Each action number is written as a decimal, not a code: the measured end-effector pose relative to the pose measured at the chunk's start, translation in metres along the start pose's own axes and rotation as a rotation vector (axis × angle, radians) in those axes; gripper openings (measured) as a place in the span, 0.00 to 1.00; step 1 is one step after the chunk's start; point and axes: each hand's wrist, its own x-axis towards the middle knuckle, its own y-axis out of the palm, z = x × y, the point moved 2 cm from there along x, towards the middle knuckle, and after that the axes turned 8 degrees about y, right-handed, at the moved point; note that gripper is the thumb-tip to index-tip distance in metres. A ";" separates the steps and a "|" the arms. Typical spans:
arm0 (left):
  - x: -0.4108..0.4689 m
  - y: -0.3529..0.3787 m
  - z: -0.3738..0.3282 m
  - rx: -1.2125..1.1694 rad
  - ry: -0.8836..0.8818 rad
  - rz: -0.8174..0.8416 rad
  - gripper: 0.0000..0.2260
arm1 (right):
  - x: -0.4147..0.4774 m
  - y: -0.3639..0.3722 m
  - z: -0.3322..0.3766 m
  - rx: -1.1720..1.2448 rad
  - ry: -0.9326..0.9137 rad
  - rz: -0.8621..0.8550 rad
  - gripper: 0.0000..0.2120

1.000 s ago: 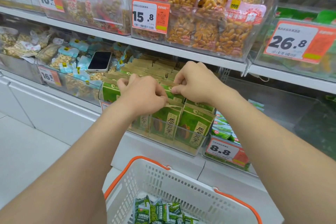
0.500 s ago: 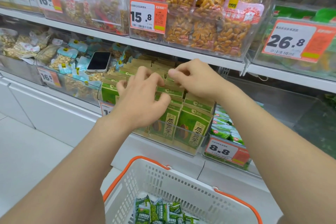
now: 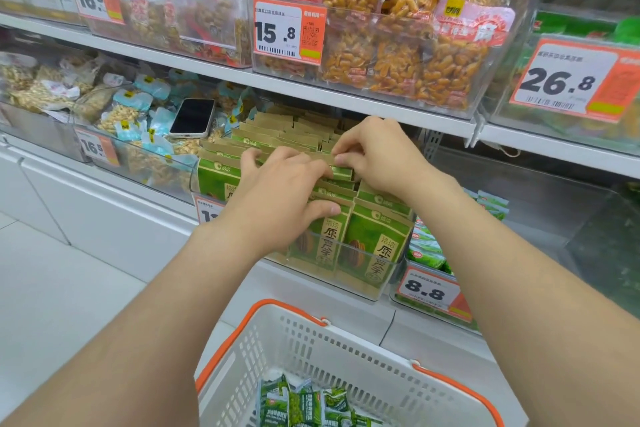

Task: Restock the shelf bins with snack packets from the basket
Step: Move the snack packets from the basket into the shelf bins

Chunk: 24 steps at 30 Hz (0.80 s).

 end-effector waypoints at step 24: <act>-0.014 0.012 -0.022 -0.022 -0.060 -0.214 0.23 | -0.075 -0.007 0.002 -0.382 0.087 -0.108 0.25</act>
